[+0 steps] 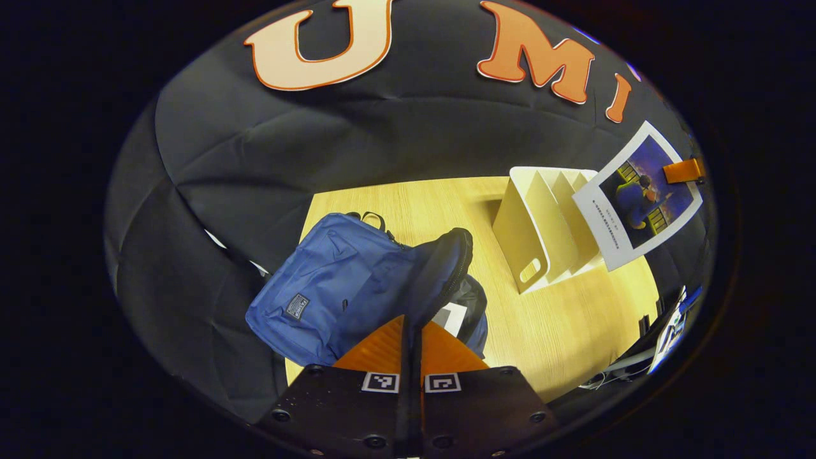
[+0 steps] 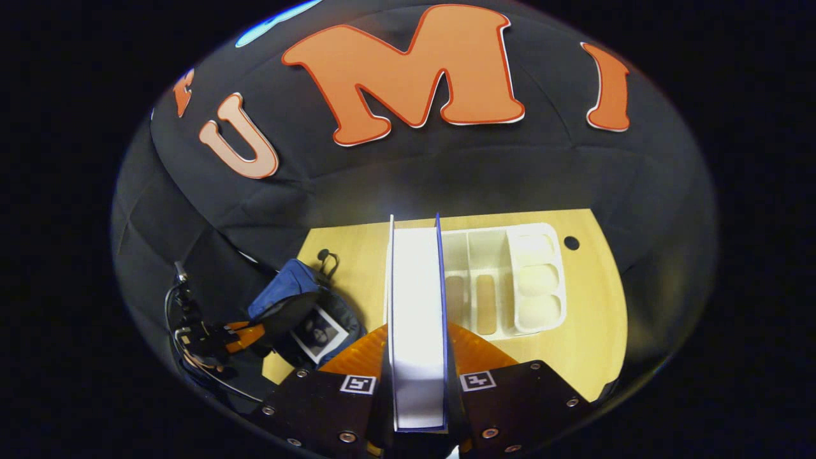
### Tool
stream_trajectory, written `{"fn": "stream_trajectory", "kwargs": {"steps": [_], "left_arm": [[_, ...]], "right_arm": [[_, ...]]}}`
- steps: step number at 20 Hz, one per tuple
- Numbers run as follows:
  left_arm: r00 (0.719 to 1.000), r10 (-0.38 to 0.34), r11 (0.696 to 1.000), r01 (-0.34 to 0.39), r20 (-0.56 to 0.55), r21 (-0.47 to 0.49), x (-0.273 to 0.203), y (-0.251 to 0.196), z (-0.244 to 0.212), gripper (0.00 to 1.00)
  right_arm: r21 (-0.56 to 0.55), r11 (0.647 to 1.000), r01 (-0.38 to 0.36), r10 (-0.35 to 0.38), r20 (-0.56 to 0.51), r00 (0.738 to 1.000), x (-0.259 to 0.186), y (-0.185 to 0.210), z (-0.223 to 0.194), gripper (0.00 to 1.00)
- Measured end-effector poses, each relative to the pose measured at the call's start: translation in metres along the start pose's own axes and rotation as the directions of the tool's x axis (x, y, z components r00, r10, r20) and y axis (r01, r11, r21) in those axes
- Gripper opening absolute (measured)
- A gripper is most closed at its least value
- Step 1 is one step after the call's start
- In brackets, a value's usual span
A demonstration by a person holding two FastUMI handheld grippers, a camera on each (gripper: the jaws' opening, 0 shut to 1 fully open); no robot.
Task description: Open the schoolbag, grab two books from the bookshelf and put them into the schoolbag.
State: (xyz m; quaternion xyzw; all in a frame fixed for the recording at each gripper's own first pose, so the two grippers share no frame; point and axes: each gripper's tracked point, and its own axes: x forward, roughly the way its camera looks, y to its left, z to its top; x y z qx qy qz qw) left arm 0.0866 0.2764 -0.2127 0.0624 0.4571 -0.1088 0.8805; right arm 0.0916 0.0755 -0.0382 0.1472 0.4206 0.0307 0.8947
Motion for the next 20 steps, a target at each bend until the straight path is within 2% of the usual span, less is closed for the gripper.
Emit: {"fn": "stream_trajectory", "kwargs": {"steps": [4,8,12,15,20], "left_arm": [[1.0,0.002,1.0,-0.002,0.001,0.015,-0.002,0.0,0.001,0.0],[1.0,0.002,1.0,-0.002,-0.001,0.018,-0.001,0.002,0.002,0.0],[1.0,0.004,1.0,-0.004,0.002,0.021,-0.002,0.001,0.003,0.0],[1.0,0.001,1.0,-0.001,0.003,0.016,-0.001,0.001,0.004,0.0],[1.0,0.002,1.0,-0.002,0.002,0.009,0.0,0.001,0.004,0.01]], "right_arm": [[0.111,0.986,-0.127,0.13,-0.014,0.991,0.011,0.029,-0.023,0.33],[0.199,0.948,-0.247,0.254,-0.009,0.967,0.023,0.062,-0.044,0.33],[0.277,0.916,-0.291,0.305,-0.008,0.952,0.043,0.083,-0.072,0.33],[0.37,0.868,-0.332,0.36,-0.006,0.933,0.067,0.103,-0.1,0.33],[0.512,0.781,-0.357,0.406,0.017,0.914,0.107,0.131,-0.136,0.33]]}}
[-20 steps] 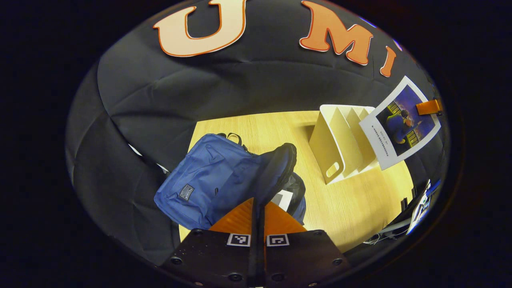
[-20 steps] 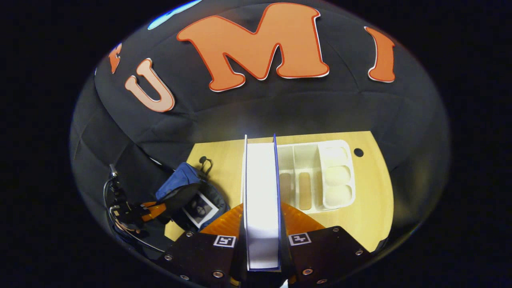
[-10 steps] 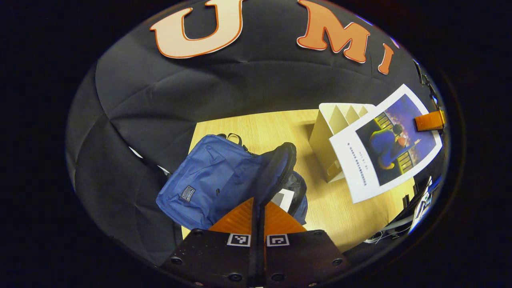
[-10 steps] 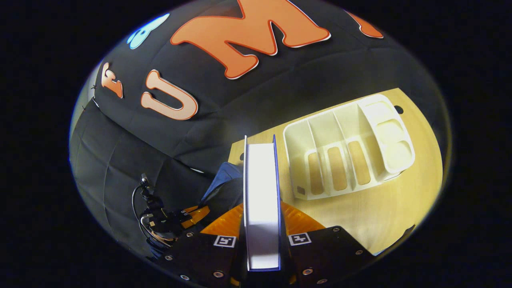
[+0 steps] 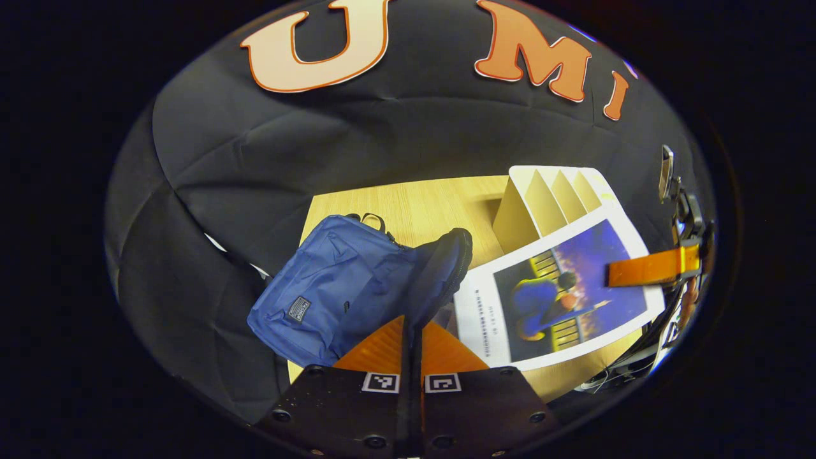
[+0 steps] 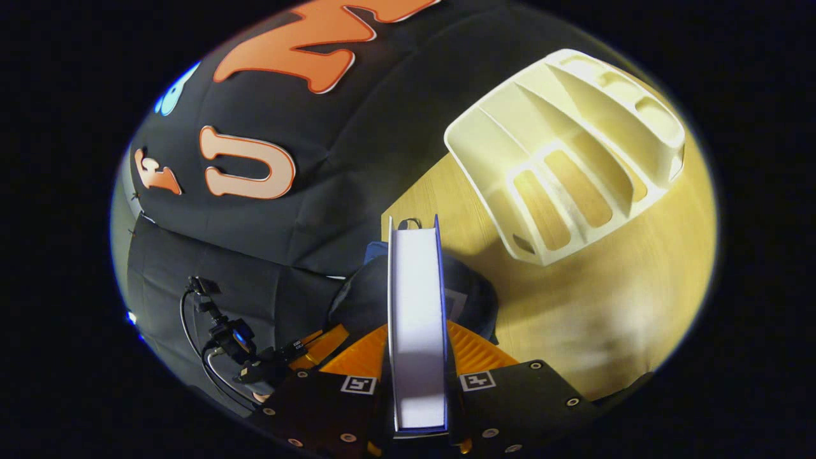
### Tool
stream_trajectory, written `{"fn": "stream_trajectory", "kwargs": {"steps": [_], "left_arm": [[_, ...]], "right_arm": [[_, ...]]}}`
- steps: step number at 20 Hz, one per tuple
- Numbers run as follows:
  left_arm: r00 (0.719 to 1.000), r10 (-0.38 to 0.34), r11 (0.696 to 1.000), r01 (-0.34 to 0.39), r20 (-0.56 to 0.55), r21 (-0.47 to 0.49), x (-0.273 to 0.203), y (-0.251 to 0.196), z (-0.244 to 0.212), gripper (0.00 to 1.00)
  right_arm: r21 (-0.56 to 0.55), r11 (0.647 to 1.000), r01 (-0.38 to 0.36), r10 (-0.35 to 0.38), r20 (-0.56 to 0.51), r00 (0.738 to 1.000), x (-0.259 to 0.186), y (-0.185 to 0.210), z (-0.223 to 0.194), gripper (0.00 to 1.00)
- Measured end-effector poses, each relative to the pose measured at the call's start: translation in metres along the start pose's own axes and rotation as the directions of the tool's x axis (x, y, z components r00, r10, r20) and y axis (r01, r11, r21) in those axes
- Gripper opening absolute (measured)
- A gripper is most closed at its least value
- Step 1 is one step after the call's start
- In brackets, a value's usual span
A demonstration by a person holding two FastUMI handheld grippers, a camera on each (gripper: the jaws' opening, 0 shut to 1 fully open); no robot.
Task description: Open the schoolbag, grab two books from the bookshelf and put them into the schoolbag.
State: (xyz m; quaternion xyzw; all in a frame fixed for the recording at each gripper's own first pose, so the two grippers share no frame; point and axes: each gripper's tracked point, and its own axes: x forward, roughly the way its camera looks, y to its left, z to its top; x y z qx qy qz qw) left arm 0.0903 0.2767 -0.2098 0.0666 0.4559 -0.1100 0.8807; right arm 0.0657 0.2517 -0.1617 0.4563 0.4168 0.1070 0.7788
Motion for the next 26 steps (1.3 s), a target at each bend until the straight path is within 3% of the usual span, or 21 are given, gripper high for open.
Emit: {"fn": "stream_trajectory", "kwargs": {"steps": [13,26], "left_arm": [[1.0,0.011,1.0,-0.011,-0.023,0.016,0.004,-0.001,0.002,0.0],[0.998,-0.04,0.999,0.041,-0.047,0.026,0.006,-0.024,0.0,0.0]], "right_arm": [[0.225,0.973,-0.055,0.054,0.012,0.998,0.118,0.005,-0.078,0.33],[0.286,0.954,-0.086,0.055,0.116,0.992,0.182,0.026,-0.074,0.32]]}}
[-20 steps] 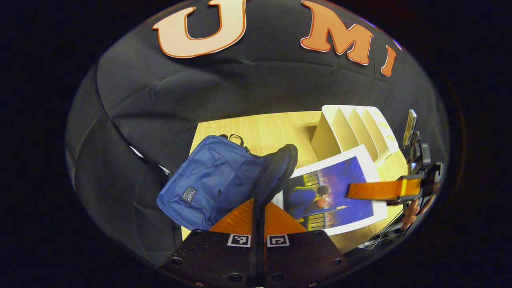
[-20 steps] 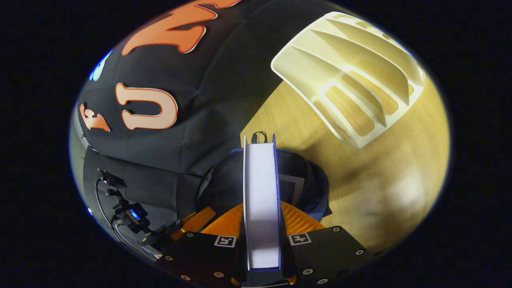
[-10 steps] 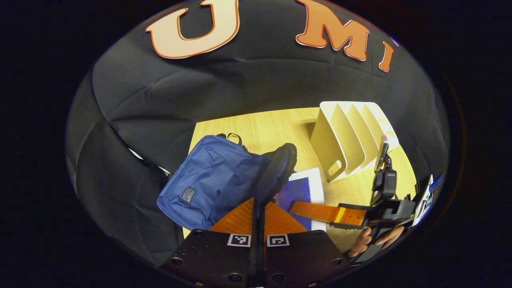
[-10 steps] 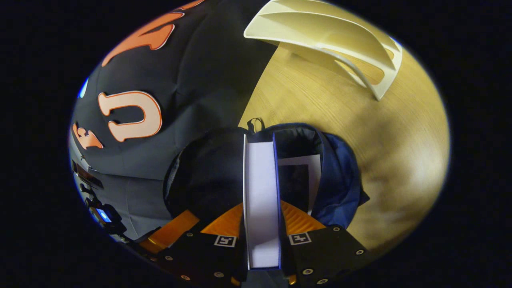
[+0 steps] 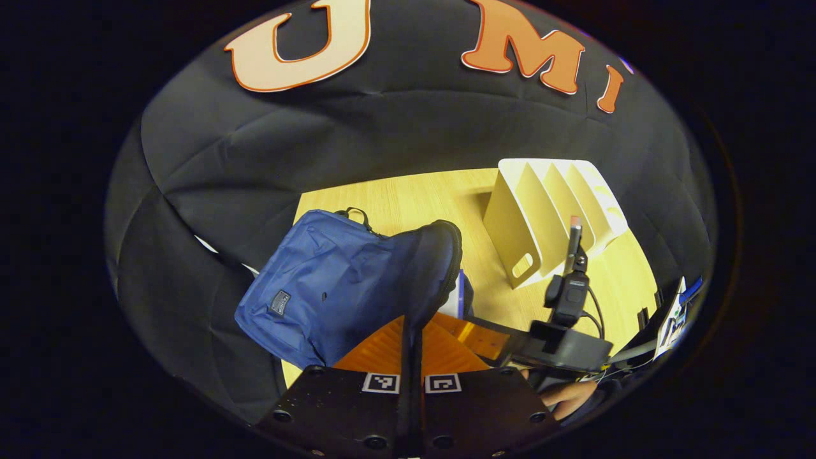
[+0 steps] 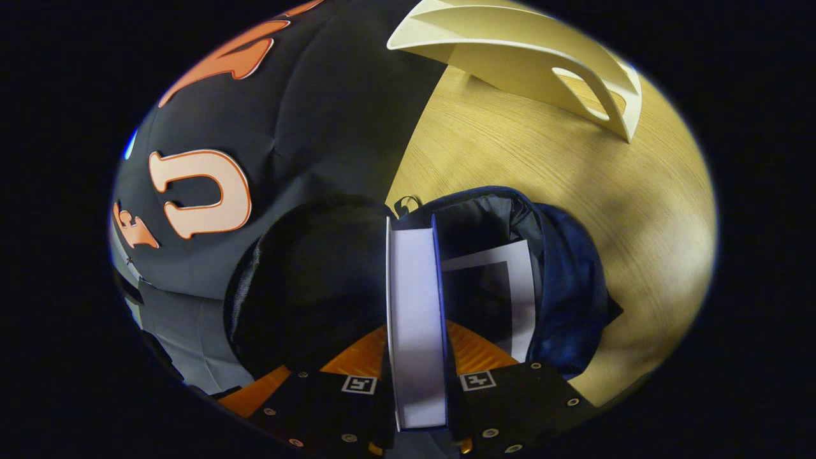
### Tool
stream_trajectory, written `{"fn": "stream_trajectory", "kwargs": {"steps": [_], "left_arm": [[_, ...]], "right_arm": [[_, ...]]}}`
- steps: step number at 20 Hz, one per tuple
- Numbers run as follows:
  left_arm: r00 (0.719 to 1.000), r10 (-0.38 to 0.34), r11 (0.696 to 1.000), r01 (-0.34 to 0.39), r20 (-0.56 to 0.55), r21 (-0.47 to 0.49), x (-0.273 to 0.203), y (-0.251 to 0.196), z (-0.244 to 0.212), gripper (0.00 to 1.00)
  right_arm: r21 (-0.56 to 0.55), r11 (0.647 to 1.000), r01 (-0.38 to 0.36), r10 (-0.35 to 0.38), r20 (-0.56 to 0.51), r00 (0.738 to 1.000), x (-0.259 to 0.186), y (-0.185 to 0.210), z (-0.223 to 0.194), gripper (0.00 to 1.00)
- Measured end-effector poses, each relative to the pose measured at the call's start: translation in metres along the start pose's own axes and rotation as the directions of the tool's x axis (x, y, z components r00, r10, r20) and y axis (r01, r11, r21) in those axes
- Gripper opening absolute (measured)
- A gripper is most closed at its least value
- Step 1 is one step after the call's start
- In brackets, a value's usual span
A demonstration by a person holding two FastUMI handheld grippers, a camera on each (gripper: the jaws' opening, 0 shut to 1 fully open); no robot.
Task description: Open the schoolbag, grab two books from the bookshelf and put them into the schoolbag.
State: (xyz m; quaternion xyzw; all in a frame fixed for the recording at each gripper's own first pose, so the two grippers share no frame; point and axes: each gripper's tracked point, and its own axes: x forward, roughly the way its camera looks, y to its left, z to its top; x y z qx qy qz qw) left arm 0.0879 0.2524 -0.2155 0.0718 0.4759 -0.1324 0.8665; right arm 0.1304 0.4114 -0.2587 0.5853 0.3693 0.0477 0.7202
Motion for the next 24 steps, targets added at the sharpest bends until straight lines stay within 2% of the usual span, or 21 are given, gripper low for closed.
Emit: {"fn": "stream_trajectory", "kwargs": {"steps": [5,6,7,9,10,11,12,13,14,15,16,18,21,24], "left_arm": [[1.0,-0.005,1.0,0.005,-0.006,0.01,0.001,-0.004,0.002,0.0],[1.0,-0.002,1.0,0.002,-0.006,0.011,0.001,-0.002,0.002,0.05],[1.0,-0.001,1.0,0.001,-0.008,0.005,0.002,-0.002,0.002,0.0],[1.0,0.0,1.0,-0.001,-0.009,-0.009,-0.001,0.001,0.0,0.01],[1.0,-0.001,1.0,0.0,-0.008,-0.016,0.001,0.003,0.0,0.01],[1.0,-0.002,1.0,0.002,-0.01,-0.031,0.002,0.004,0.0,0.01],[1.0,-0.003,0.999,0.003,-0.006,-0.042,0.002,0.006,0.001,0.0],[1.0,-0.002,0.999,0.002,-0.006,-0.053,0.002,0.007,0.001,0.0],[1.0,-0.001,0.998,0.001,-0.003,-0.056,0.003,0.008,0.0,0.01],[1.0,0.004,0.998,-0.005,-0.004,-0.062,0.004,0.009,0.0,0.0],[1.0,0.003,0.998,-0.003,-0.001,-0.067,0.004,0.01,0.0,0.0],[1.0,0.005,0.996,-0.005,-0.001,-0.084,0.005,0.011,-0.001,0.0],[1.0,0.014,0.995,-0.014,-0.001,-0.101,0.005,0.012,-0.001,0.0],[0.999,0.037,0.995,-0.037,0.002,-0.098,0.006,0.012,-0.001,0.0]], "right_arm": [[-0.004,1.0,-0.007,0.007,0.022,1.0,0.023,0.002,-0.001,0.33],[0.001,1.0,-0.009,0.009,0.007,1.0,0.026,0.002,-0.005,0.33],[0.027,1.0,-0.009,0.01,-0.034,0.999,0.03,-0.001,-0.011,0.33],[0.07,0.997,0.04,-0.034,-0.085,0.996,0.029,-0.012,-0.017,0.37],[0.045,0.997,0.061,-0.059,-0.045,0.997,0.028,-0.018,-0.01,0.45],[0.006,0.998,0.057,-0.057,0.0,0.998,0.03,-0.014,0.001,0.6],[-0.01,0.998,0.064,-0.064,0.001,0.998,0.03,-0.011,0.004,0.35],[-0.004,0.998,0.064,-0.064,-0.023,0.998,0.023,-0.009,0.006,0.49],[0.003,0.996,0.087,-0.086,-0.048,0.995,0.011,-0.011,0.005,0.41],[-0.004,0.995,0.101,-0.101,-0.055,0.993,0.002,-0.015,0.008,0.62],[-0.026,0.993,0.119,-0.12,-0.058,0.991,-0.004,-0.022,0.01,0.73],[-0.045,0.992,0.119,-0.122,-0.071,0.99,-0.021,-0.023,0.014,0.82],[-0.09,0.99,0.109,-0.115,-0.062,0.991,-0.052,-0.017,0.029,0.85],[-0.187,0.978,0.095,-0.094,0.011,0.995,-0.087,-0.008,0.058,0.85]]}}
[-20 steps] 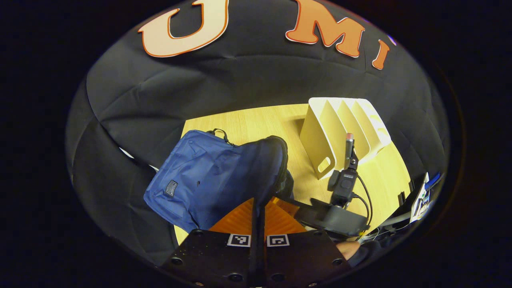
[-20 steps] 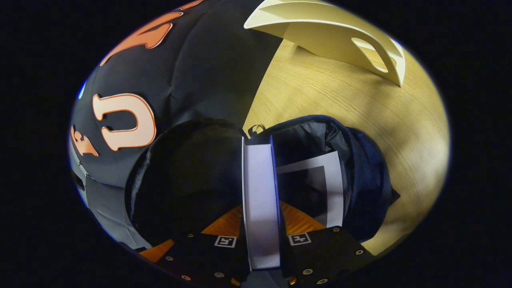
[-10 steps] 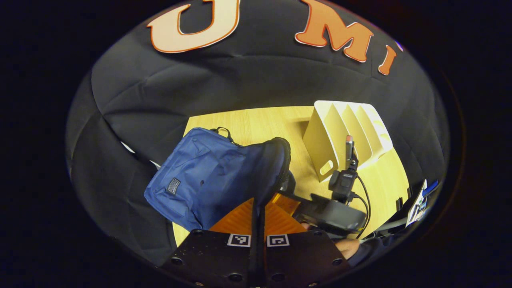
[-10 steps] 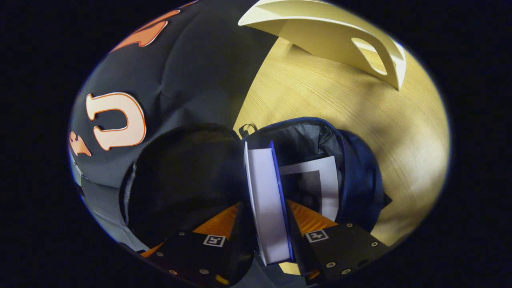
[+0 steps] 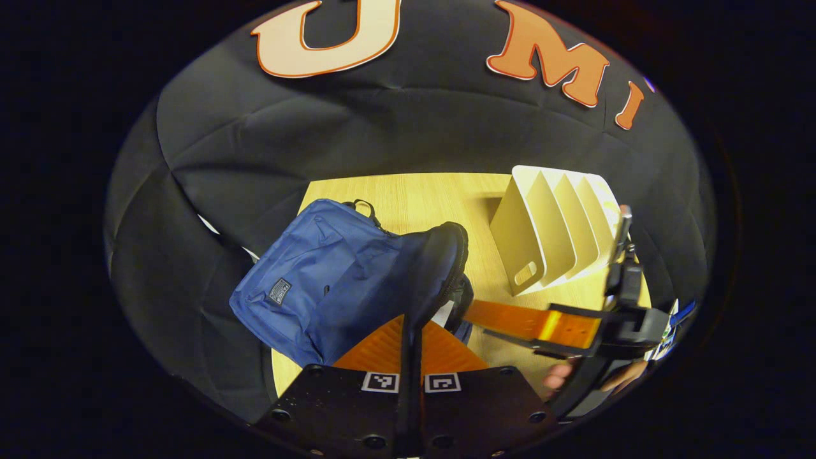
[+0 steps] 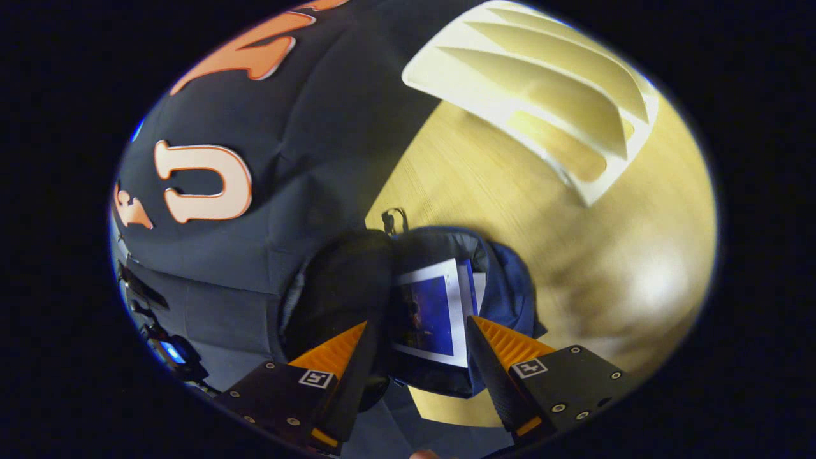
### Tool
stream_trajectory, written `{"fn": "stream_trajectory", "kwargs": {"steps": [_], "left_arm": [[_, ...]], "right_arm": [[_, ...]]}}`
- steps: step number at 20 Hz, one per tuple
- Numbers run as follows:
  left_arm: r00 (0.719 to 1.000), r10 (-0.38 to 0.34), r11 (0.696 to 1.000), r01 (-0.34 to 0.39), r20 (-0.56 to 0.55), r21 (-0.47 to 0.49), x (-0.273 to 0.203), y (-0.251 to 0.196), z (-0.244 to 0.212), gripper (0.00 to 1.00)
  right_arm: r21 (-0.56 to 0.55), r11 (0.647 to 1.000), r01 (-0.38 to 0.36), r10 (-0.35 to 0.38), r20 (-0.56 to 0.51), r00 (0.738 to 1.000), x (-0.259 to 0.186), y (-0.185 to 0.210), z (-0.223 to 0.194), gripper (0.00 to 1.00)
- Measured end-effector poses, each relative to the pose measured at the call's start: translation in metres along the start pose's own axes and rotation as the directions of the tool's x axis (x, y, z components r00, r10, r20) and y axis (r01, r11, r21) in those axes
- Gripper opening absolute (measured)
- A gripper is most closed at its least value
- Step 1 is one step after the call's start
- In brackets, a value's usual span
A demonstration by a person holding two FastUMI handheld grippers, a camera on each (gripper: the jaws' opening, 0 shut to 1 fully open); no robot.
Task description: Open the schoolbag, grab two books from the bookshelf and put them into the schoolbag.
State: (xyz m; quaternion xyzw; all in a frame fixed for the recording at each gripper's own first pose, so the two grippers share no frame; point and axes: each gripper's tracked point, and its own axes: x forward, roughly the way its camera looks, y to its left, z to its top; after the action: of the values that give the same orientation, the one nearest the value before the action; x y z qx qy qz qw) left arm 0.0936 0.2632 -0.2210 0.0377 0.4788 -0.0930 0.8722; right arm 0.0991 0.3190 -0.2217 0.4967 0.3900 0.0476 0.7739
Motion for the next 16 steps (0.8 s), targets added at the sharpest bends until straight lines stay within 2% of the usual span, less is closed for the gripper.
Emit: {"fn": "stream_trajectory", "kwargs": {"steps": [4,9,12,16], "left_arm": [[0.999,0.046,0.999,-0.046,0.01,0.013,0.004,-0.004,-0.001,0.0],[0.993,0.119,0.992,-0.12,0.018,0.047,0.007,-0.012,-0.006,0.0],[0.985,0.171,0.984,-0.172,0.031,0.055,0.008,-0.019,-0.007,0.01],[0.974,0.221,0.973,-0.223,0.059,0.049,0.001,-0.03,-0.008,0.04]], "right_arm": [[-0.165,0.986,0.036,-0.012,0.143,0.99,-0.052,-0.009,0.055,0.85],[-0.333,0.931,0.147,-0.041,0.303,0.952,-0.112,-0.031,0.121,0.85],[-0.389,0.896,0.212,-0.056,0.376,0.925,-0.137,-0.038,0.154,0.85],[-0.417,0.873,0.253,-0.059,0.425,0.903,-0.172,-0.05,0.184,0.87]]}}
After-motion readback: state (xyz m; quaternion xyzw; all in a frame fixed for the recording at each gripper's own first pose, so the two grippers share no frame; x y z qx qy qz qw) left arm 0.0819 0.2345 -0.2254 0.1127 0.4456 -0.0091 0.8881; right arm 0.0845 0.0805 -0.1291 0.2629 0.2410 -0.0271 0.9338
